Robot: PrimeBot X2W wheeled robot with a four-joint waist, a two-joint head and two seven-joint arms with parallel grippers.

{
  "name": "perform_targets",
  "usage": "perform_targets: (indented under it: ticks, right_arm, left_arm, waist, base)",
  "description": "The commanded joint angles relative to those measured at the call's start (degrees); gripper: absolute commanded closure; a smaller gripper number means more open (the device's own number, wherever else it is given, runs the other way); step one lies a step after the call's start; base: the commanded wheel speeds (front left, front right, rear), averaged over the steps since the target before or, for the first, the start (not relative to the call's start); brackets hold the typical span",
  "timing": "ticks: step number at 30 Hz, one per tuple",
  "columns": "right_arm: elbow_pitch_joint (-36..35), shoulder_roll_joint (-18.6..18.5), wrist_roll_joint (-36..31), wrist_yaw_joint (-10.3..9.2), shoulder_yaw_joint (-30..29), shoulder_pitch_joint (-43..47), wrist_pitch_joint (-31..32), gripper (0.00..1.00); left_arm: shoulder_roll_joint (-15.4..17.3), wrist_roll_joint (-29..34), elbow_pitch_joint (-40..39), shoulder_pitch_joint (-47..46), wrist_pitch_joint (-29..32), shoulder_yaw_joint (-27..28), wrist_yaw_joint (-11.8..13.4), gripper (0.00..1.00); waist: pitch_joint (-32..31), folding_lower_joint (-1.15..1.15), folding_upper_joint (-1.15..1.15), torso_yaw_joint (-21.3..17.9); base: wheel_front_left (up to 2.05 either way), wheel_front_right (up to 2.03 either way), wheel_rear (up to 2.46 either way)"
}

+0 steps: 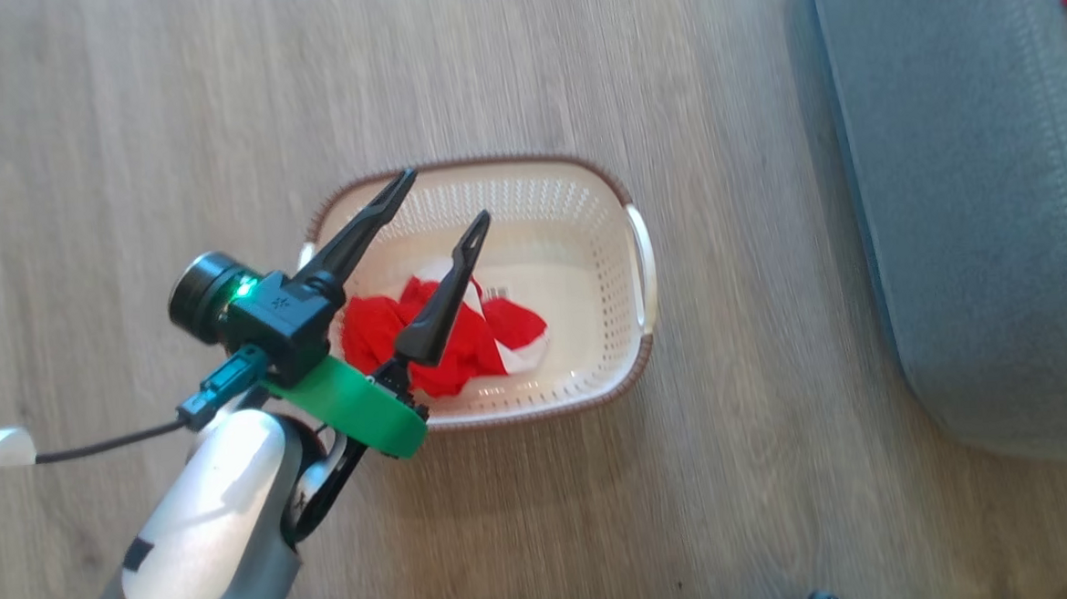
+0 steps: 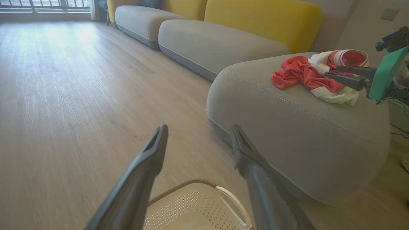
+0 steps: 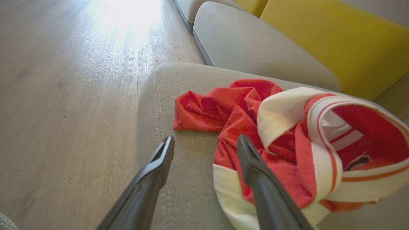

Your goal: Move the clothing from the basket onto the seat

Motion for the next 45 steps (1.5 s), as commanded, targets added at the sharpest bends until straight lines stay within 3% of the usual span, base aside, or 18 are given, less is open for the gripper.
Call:
perform_targets:
  ticks: [1, 5, 13, 25, 30, 45]
  right_arm:
    - [-4.43, 0.84, -0.77, -0.02, 2.19, 2.71, -0.24, 0.0]
    - [-9.96, 4.73, -0.46, -0.02, 4.96, 5.86, 0.48, 0.0]
    - [-15.91, 7.87, 3.48, -0.02, 11.45, 8.15, 0.89, 0.0]
    - [-13.92, 12.56, 9.41, -0.02, 22.03, 9.26, -1.03, 0.0]
    - [-12.19, 14.64, 11.17, -0.02, 24.55, 11.32, -1.59, 0.0]
    - [-12.55, 16.58, 11.85, -0.02, 26.17, 18.93, -1.69, 0.0]
  left_arm:
    - [-0.12, 0.58, -0.79, 0.83, -0.28, 3.45, -0.09, 0.0]
    - [-1.72, 1.2, 0.69, 2.88, -0.28, 7.26, -0.09, 0.0]
    - [-4.08, 2.62, 4.08, 6.23, -0.28, 15.43, -0.09, 0.0]
    - [-7.27, 5.78, 7.65, 11.65, -0.28, 28.69, -0.09, 0.0]
    - [-8.18, 6.57, 7.8, 14.57, -0.28, 32.87, -0.09, 0.0]
    - [-11.39, 9.2, 4.69, 22.67, -0.28, 37.86, -0.09, 0.0]
  waist:
    - [-3.59, 0.01, -0.01, 1.19]
    - [-6.75, 0.01, -0.01, 2.69]
    - [-10.87, 0.01, -0.01, 6.92]
    - [-16.11, 0.01, -0.01, 12.0]
    - [-18.21, 0.01, -0.01, 12.34]
    - [-23.0, 0.01, -0.01, 9.12]
  base:
    - [0.0, 0.0, 0.0]
    - [0.0, 0.0, 0.0]
    - [0.0, 0.0, 0.0]
    - [0.0, 0.0, 0.0]
    - [0.0, 0.0, 0.0]
    - [0.0, 0.0, 0.0]
